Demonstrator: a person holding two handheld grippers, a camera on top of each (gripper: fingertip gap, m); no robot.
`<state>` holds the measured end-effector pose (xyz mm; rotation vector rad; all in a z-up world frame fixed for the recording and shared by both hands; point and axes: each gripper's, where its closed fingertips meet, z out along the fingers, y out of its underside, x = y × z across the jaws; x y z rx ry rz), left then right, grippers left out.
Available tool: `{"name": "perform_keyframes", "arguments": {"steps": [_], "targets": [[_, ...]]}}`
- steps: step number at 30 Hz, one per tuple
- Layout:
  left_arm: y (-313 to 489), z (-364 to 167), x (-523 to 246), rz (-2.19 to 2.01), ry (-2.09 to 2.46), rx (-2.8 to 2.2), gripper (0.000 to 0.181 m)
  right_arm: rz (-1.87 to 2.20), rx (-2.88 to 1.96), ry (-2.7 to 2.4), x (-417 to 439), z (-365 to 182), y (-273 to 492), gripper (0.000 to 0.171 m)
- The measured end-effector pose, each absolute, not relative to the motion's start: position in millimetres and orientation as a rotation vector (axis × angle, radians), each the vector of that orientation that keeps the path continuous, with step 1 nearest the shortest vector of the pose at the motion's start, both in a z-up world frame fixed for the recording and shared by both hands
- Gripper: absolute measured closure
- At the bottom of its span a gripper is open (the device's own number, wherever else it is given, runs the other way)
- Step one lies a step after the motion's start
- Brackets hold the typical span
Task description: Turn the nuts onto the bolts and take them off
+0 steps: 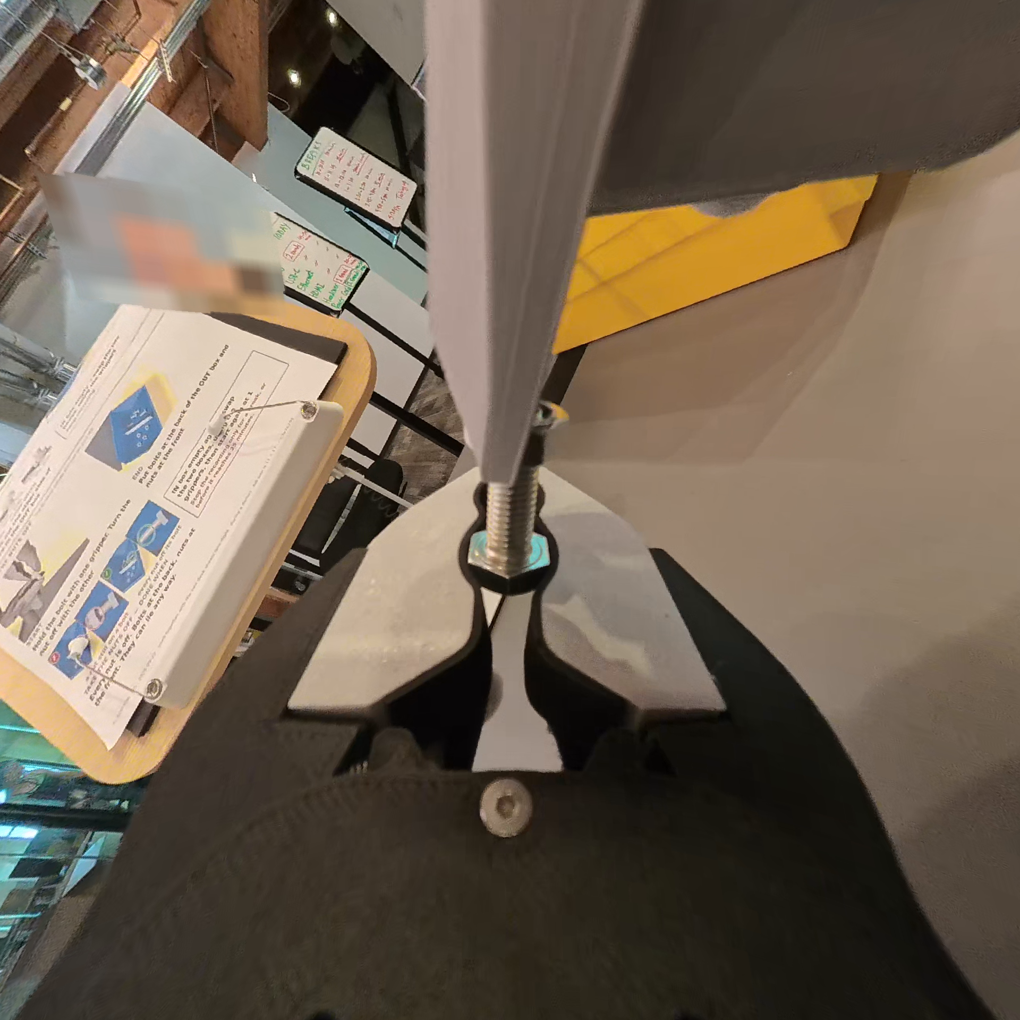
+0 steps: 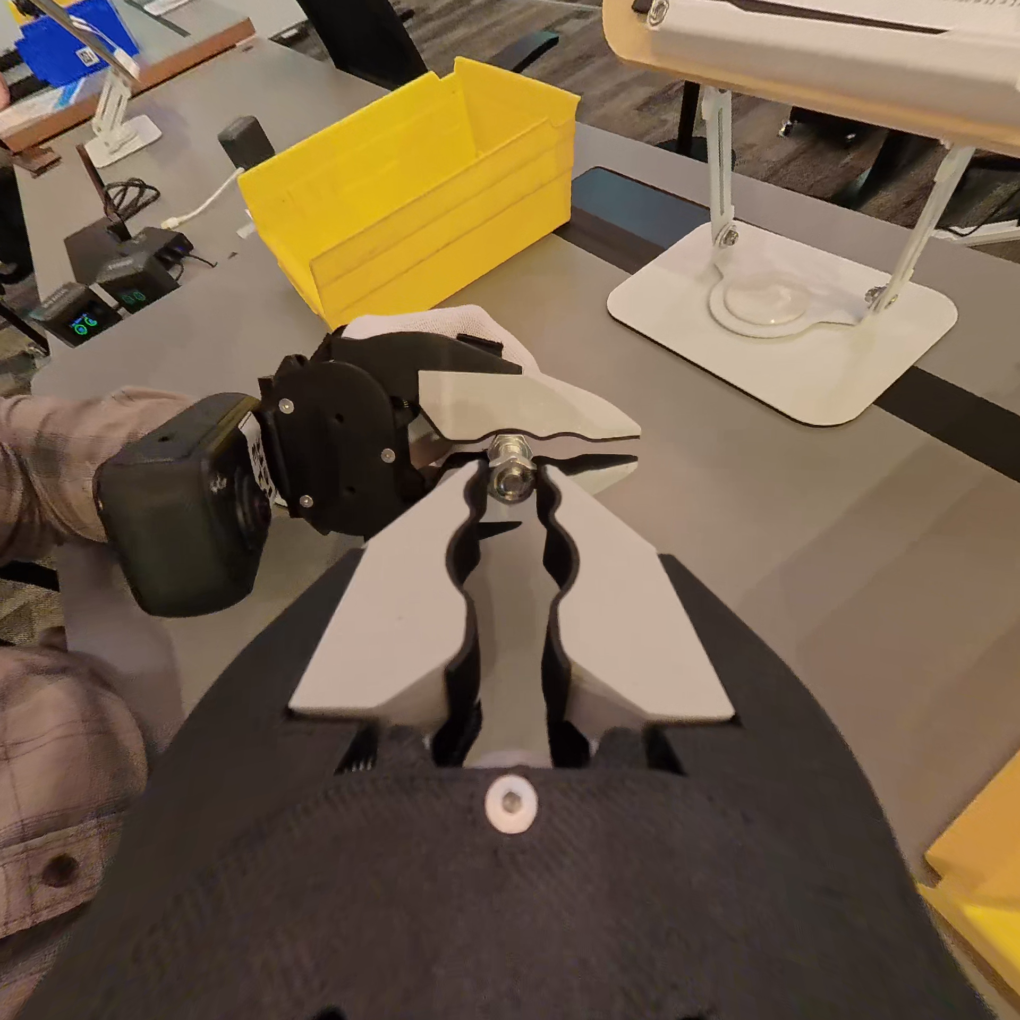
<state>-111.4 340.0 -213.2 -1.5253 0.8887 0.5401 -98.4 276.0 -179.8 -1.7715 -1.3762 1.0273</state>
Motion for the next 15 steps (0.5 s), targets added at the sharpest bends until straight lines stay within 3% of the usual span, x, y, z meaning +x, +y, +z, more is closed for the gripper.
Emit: {"name": "perform_keyframes", "arguments": {"steps": [9,15], "targets": [[336.9,-211.2,-108.0,0.488,0.905,-1.532,0.172,0.694,-1.418,-1.772,-96.3,-177.9,272.3,0.156],[331.9,-215.9,-97.4,0.435,0.954,-1.536,0.171,-0.010,-0.550,-2.240,-87.1,-181.7,268.4,0.156]]}}
